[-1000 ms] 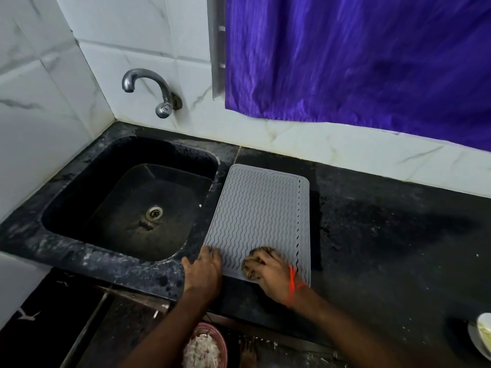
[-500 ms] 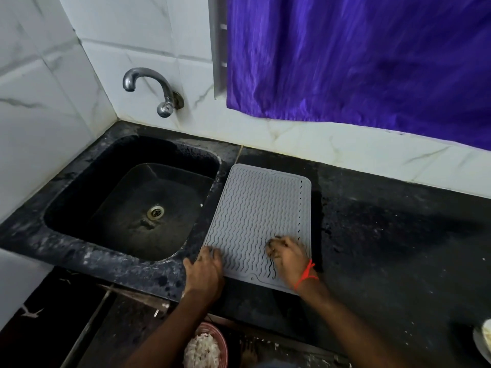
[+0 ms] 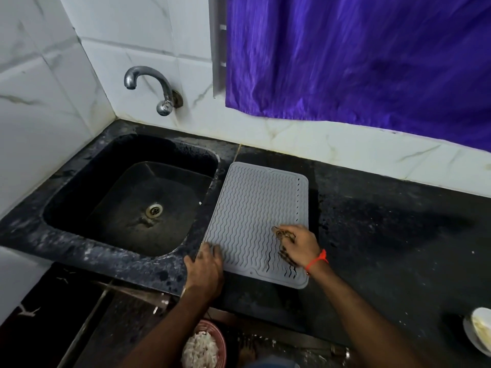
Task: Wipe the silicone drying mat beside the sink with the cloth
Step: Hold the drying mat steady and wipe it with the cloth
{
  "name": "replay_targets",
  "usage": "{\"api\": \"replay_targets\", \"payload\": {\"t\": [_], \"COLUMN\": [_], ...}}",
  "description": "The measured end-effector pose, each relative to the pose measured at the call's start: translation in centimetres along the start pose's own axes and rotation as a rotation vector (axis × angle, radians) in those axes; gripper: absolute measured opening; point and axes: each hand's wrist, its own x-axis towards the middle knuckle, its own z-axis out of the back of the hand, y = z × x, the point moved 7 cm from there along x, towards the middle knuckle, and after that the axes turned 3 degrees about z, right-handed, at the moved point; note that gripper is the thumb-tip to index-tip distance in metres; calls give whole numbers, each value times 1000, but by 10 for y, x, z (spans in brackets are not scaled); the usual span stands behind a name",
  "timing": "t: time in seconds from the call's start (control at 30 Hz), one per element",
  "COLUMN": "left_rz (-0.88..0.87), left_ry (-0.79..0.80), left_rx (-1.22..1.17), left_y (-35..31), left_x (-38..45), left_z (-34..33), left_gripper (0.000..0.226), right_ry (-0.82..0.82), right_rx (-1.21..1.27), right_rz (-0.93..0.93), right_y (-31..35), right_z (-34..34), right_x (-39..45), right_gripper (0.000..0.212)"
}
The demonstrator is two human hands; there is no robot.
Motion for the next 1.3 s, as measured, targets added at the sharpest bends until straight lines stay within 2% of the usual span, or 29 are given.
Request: {"api": "replay_targets", "payload": {"t": [0.1,0.23,0.3,0.4,0.5,0.67,0.8,0.93,1.0,1.07,1.13,1.2,1.3], "left_rz": [-14,-21,-21,-30,-37,-52,-52,-54,-58,-59,-62,-71,-78], "left_ry": [7,-1,-6,-11,-25,-13,-4,-17,-14,-9,0,3,-2], "left_rx": [18,31,35,45,51,62,76,62,68,74,67,65,76], "left_y": [-2,-2,-2,-5,-6,-6,-5,-3,-3,-4,-5,-4,-3], "left_x": [-3,-3,-2,-3,-5,-6,-7,-7,-7,-7,-7,-7,-7], "left_z": [-2,-2,0,1,3,3,1,1,-1,-2,-2,-2,0], "left_gripper": [73,73,74,72,69,70,69,67,67,68,68,67,68], "right_ry": [103,94,106,238,345,77,146,72,97,165,197,104,-45], "right_rx": [-245,-494,-502,-456,-328,-291,-502,-612,-618,-575,-400,-222,-170], "right_rz": [84,196,256,313,244,233,269,323,355,370,346,288,153], "right_y": [-2,3,5,4,3,3,1,-3,-6,-6,-3,-1,-6], "right_z": [-32,-66,-71,-69,-54,-30,-59,-66,-65,-60,-47,-27,0], "right_x": [-4,-36,-54,-74,-71,-45,-50,-66,-68,-65,-56,-42,-14], "right_gripper": [42,41,38,37,23,34,46,36,34,33,35,37,40]}}
